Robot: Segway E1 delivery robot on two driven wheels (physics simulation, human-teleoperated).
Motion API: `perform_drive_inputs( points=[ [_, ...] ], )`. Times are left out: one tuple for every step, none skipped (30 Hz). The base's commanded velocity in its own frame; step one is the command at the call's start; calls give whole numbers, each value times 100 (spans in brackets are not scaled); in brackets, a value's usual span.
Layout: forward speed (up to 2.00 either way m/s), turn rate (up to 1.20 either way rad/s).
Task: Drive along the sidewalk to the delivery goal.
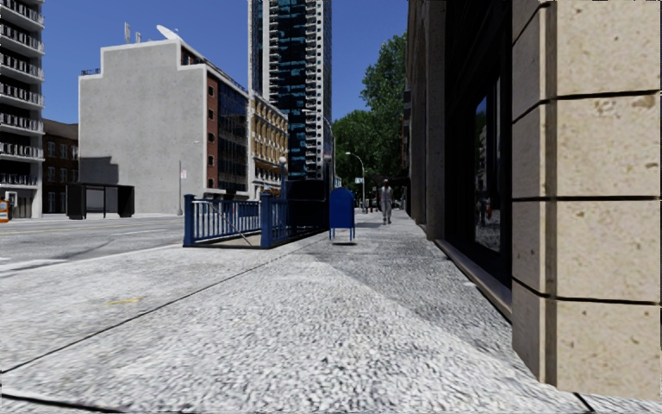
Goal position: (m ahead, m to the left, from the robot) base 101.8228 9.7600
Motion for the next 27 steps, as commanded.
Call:
perform_drive_inputs(
  points=[
    [161, 23],
    [161, 23],
    [156, 28],
    [154, 29],
    [154, 30],
    [154, 32],
    [154, 37],
    [154, 37],
    [154, 38],
    [154, 39],
    [154, 39],
    [154, 39],
    [154, 39],
    [154, 39],
    [154, 39],
    [154, 39],
    [154, 39],
    [154, 39],
    [154, 39],
    [154, 39],
    [154, 40],
    [154, 40],
    [154, 40],
    [154, 40],
    [154, 40],
    [154, 40],
    [154, 40]
  ],
)
